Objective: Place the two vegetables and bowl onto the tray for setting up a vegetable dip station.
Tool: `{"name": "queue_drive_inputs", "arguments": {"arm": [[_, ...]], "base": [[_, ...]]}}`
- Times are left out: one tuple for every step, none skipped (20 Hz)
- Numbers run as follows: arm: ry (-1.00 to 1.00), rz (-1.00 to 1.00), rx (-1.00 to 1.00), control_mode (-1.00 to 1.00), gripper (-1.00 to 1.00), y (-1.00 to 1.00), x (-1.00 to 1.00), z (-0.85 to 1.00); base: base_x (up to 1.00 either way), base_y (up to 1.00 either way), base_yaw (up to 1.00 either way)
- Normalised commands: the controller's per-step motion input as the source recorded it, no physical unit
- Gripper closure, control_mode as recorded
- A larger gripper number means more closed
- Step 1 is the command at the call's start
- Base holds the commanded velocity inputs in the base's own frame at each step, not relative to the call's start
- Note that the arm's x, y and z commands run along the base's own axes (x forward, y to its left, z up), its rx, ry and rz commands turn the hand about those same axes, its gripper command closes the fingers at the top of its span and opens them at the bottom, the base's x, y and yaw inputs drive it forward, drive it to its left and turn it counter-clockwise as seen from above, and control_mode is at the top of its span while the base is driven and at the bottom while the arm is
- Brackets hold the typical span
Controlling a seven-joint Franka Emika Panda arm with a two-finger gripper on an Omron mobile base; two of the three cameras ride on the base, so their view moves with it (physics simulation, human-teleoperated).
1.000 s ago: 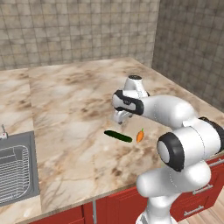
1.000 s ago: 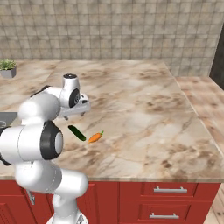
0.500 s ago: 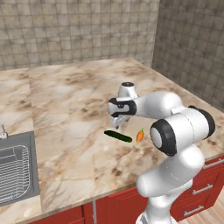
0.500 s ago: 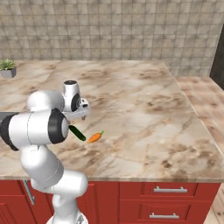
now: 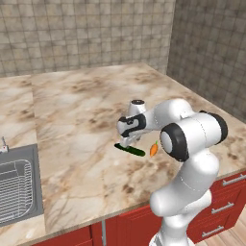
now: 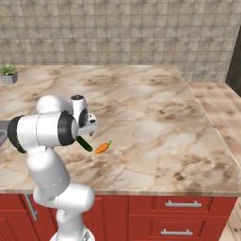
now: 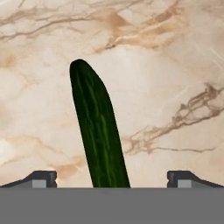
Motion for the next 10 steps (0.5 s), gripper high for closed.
{"name": "queue_drive_inputs", "arguments": {"arm": [[0.03,0.0,0.0,-1.0,-1.0,0.07,0.0,-0.42],[0.01,0.0,0.0,-1.0,-1.0,0.06,0.0,-0.44],[0.01,0.0,0.0,-1.0,-1.0,0.04,0.0,-0.45],[0.03,0.0,0.0,-1.0,-1.0,0.04,0.0,-0.44],[0.08,0.0,0.0,-1.0,-1.0,0.0,0.03,-0.45],[0.01,0.0,0.0,-1.0,-1.0,0.0,0.04,-0.34],[0.0,0.0,0.02,-1.0,-1.0,0.0,0.03,-0.31],[0.0,0.0,0.03,-1.0,-1.0,0.0,0.06,-0.32],[0.0,0.01,0.03,-1.0,-1.0,0.0,0.12,-0.32],[0.0,0.03,0.03,-1.0,-1.0,0.0,0.14,-0.34]], "base": [[0.0,0.0,0.0],[0.0,0.0,0.0],[0.0,0.0,0.0],[0.0,0.0,0.0],[0.0,0.0,0.0],[0.0,0.0,0.0],[0.0,0.0,0.0],[0.0,0.0,0.0],[0.0,0.0,0.0],[0.0,0.0,0.0]]}}
